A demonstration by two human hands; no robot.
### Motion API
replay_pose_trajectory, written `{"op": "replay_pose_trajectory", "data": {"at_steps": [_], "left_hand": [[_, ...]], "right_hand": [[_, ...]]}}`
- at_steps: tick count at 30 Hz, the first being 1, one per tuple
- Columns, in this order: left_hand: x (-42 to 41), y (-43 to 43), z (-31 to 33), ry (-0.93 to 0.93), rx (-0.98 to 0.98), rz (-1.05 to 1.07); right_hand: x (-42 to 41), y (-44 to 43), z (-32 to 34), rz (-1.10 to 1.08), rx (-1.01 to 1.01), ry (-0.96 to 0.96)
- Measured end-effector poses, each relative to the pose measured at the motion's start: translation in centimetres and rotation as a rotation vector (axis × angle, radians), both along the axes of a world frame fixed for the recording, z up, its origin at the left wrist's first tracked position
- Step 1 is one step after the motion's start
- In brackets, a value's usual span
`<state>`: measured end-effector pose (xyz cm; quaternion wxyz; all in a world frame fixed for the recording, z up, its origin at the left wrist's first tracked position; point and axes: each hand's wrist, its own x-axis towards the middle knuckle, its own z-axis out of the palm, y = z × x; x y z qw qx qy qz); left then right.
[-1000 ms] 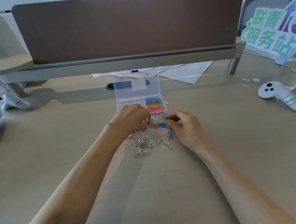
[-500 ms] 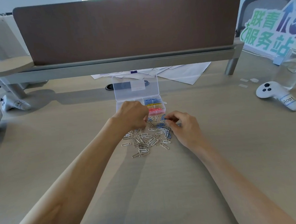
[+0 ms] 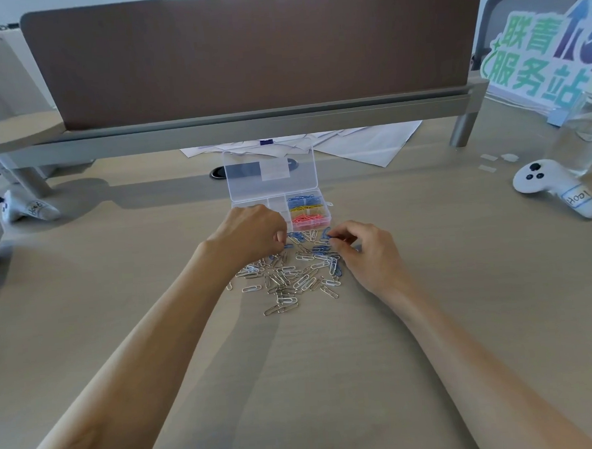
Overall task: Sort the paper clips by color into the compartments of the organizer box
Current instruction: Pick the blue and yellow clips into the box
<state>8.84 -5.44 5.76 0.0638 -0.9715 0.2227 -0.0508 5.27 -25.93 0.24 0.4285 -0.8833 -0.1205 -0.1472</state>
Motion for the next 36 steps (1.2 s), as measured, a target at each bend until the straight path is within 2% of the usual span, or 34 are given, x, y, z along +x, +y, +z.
{"op": "replay_pose_trajectory", "data": {"at_steps": [5,7,13,19,26,30,36], "left_hand": [[0.2,-1.6,0.8,-0.029,0.252,-0.086],[0.2,-1.7,1.0,-0.033,0.276,-0.097],[-0.9,-1.7,0.6,-0.003,0.033,-0.098],[-2.4,-2.7,0.7,-0.113,-0.045,-0.131],[-1.6,-1.7,-0.3,-0.059,-0.214,-0.158],[-0.3,-1.0,-1.4,-0.083,-0.166,-0.072],[0.5,-0.9,-2.0,-0.096,-0.101,-0.098]], "right_hand": [[-0.1,0.0,0.1,0.001,0.033,0.005],[-0.2,0.1,0.2,0.006,0.033,-0.001],[-0.3,0.3,0.0,0.066,-0.017,-0.060],[-0.5,0.4,0.2,0.072,0.017,-0.079],[-0.6,0.4,0.4,0.054,0.002,-0.040],[-0.2,0.1,0.1,0.010,-0.039,-0.034],[-0.1,0.0,0.1,-0.027,-0.027,0.001]]}}
